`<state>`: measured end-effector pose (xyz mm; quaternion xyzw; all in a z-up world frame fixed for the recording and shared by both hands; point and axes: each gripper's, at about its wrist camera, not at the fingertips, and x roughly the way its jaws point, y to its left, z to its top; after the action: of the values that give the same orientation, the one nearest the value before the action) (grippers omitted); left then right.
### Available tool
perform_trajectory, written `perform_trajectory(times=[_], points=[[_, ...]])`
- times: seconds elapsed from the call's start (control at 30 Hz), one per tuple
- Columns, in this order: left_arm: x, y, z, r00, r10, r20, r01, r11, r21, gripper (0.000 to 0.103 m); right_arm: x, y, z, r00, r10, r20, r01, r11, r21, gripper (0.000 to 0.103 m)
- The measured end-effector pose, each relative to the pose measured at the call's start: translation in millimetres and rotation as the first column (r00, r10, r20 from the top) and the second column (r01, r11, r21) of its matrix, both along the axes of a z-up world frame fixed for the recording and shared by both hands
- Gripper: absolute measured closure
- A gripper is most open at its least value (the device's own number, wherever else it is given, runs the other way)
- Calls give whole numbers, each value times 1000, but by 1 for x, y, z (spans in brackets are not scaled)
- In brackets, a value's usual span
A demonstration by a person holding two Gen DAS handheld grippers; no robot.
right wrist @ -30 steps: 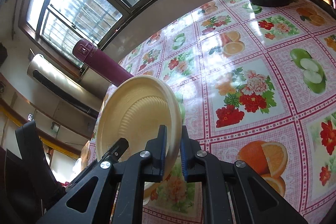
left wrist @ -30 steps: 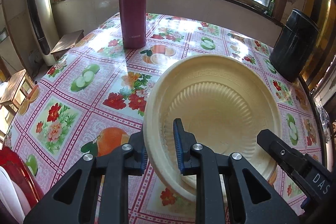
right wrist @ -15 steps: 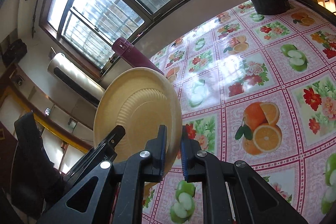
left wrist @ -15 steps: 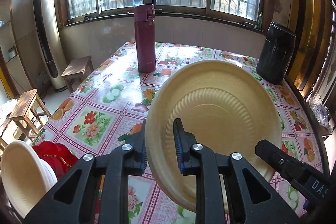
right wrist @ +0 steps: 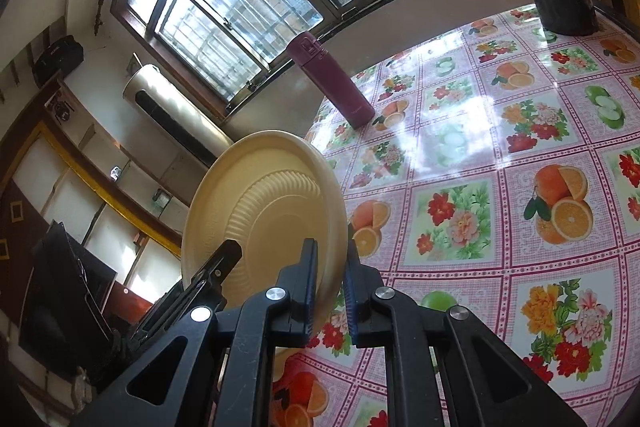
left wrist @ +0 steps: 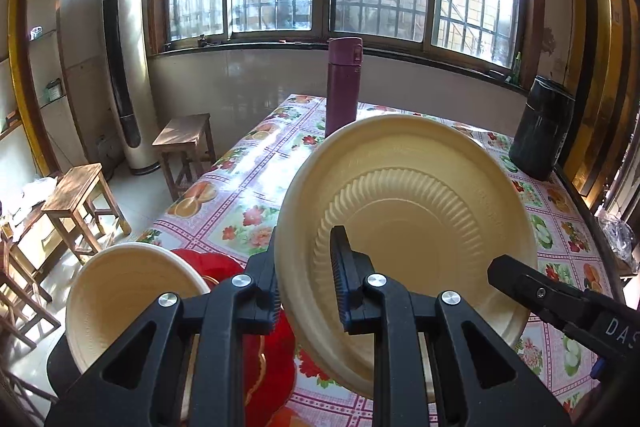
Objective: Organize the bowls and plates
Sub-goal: 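Lift the beige bowl with both tools and carry it to the red plate stack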
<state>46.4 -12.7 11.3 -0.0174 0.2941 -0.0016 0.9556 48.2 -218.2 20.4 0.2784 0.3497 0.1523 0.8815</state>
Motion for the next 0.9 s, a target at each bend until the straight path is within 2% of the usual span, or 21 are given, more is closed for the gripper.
perform_trajectory(times=[0.5, 0.9], points=[[-25, 89, -2, 988, 150, 41, -149, 989, -21, 84, -5, 109, 9, 983, 181, -2, -181, 981, -72, 88], [-34, 135, -19, 977, 211, -4, -211, 976, -48, 84, -8, 166, 2, 962, 273, -25, -273, 954, -126, 88]])
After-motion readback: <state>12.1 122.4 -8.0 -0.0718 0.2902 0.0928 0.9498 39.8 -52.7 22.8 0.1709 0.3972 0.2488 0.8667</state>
